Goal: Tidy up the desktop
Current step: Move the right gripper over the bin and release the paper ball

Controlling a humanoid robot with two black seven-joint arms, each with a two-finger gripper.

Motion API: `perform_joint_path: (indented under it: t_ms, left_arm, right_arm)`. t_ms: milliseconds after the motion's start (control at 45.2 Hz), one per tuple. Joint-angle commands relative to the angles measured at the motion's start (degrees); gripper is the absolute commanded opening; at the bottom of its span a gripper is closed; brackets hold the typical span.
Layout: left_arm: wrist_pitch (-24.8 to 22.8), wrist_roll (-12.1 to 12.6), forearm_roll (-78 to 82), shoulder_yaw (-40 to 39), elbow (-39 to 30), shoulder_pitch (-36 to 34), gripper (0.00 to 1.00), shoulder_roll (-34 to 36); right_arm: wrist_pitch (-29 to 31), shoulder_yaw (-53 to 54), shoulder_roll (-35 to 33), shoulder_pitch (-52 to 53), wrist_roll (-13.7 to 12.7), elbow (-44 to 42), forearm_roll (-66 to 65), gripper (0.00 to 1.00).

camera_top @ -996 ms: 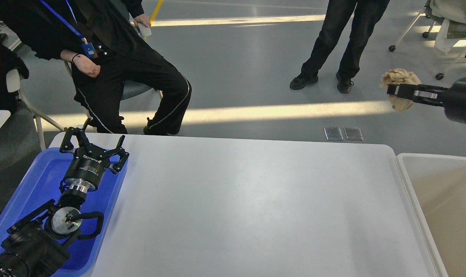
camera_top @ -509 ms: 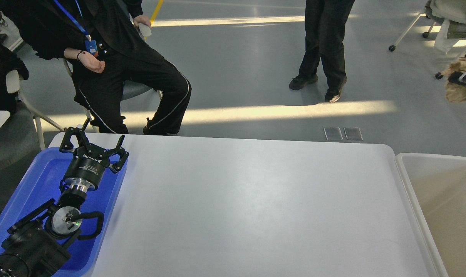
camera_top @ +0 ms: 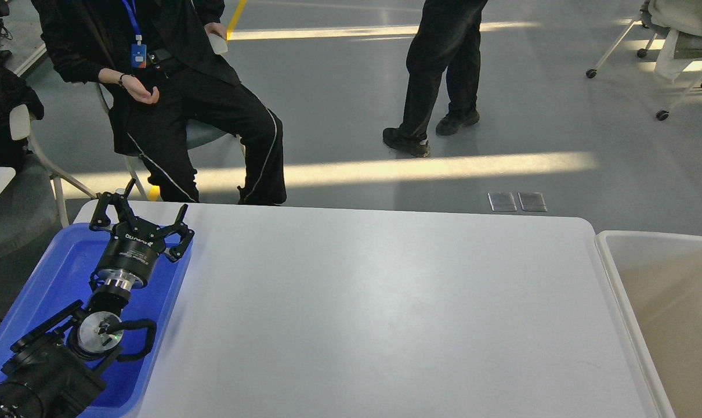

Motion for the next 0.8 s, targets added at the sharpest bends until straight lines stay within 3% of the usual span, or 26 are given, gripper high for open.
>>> perform_joint_path:
  t_ms: [0,288,531,774]
  left_arm:
    - [0.02,-0.02,-0.01,0.00,0.00,0.00,1.00,0.00]
    - [0.02,-0.02,-0.01,0.00,0.00,0.00,1.00,0.00]
    - [0.02,-0.02,-0.01,0.00,0.00,0.00,1.00,0.00]
    - [0.02,-0.02,-0.01,0.00,0.00,0.00,1.00,0.00]
  right_arm:
    - [-0.20,0.03,1.51,-5.66,0.67,-8.03,11.92,0.00]
    - [3.40,1.52,10.74,-17.96,0.67,-24.46,20.52,0.00]
    - [6.65,19.26,23.31,-35.98,-0.30,-43.53,22.38,0.00]
    - [10.17,24.11,34.29,-40.29,-0.91,-57.43,22.29,0.00]
